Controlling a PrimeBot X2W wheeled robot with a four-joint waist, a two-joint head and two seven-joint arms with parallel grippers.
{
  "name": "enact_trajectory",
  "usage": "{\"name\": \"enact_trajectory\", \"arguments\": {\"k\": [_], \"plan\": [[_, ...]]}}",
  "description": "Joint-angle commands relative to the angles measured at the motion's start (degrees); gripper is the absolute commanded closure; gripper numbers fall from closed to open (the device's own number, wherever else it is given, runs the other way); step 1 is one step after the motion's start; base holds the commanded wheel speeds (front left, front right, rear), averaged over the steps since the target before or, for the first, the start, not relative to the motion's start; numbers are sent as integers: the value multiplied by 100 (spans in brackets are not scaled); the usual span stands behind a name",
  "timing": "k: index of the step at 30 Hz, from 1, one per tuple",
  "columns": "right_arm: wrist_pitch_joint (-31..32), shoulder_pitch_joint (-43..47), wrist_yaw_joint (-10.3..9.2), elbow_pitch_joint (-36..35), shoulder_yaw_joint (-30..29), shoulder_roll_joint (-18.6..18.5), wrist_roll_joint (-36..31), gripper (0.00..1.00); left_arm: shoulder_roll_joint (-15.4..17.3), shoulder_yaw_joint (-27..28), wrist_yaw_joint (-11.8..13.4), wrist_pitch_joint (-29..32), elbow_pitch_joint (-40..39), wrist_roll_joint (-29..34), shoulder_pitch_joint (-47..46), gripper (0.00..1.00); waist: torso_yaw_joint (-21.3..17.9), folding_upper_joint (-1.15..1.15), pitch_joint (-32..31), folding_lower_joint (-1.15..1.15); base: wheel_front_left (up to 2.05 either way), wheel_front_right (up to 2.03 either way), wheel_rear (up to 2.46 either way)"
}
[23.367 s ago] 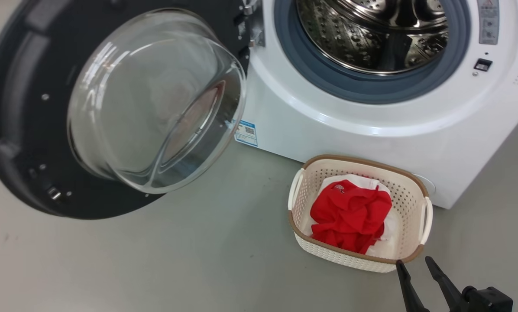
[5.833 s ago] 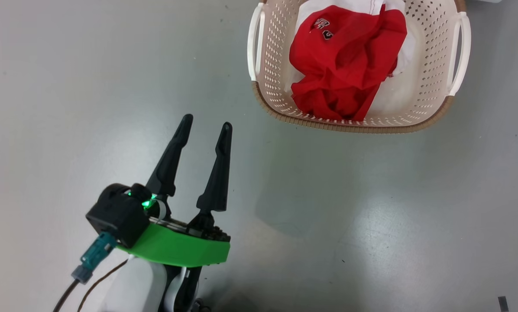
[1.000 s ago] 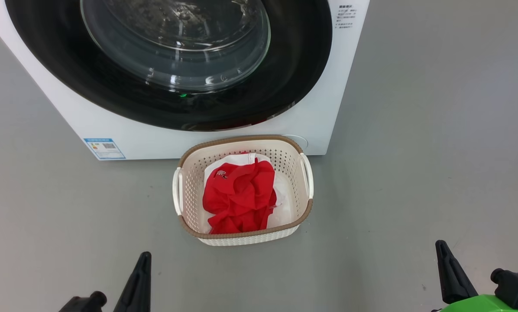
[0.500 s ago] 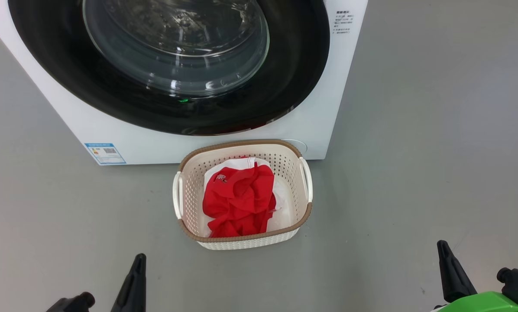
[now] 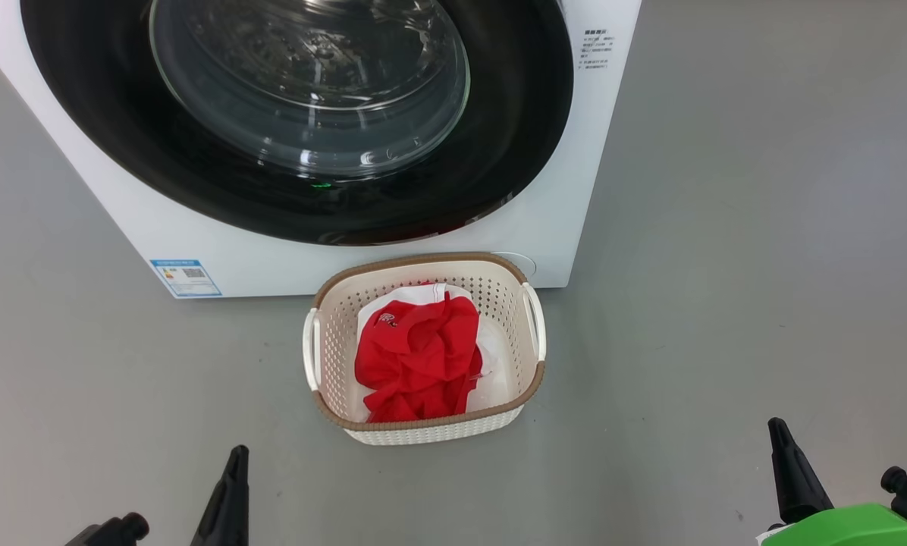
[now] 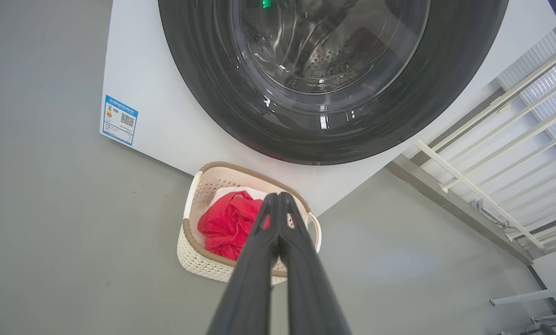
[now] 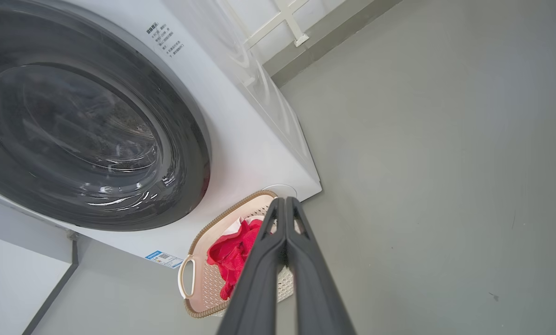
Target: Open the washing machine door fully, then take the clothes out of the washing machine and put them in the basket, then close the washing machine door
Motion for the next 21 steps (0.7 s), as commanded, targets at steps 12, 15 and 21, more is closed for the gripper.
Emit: {"name": "enact_trajectory", "arguments": {"k": [12,15,21], "plan": [[216,-318,-3,-196,15,-103,791,100,123,126,-17,204,-129,-896,-225,100,-14,0,-96,-1,0,0,0],[266,-342,-3,-205,12,-105,955,100,130,140,-18,250,-129,-1085,-239,100,-17,0,-119,-1,0,0,0],[348,-381,-3,-219,8,-107,1228,100,141,164,-20,327,-129,-1399,-263,100,-22,0,-156,-1,0,0,0]]}}
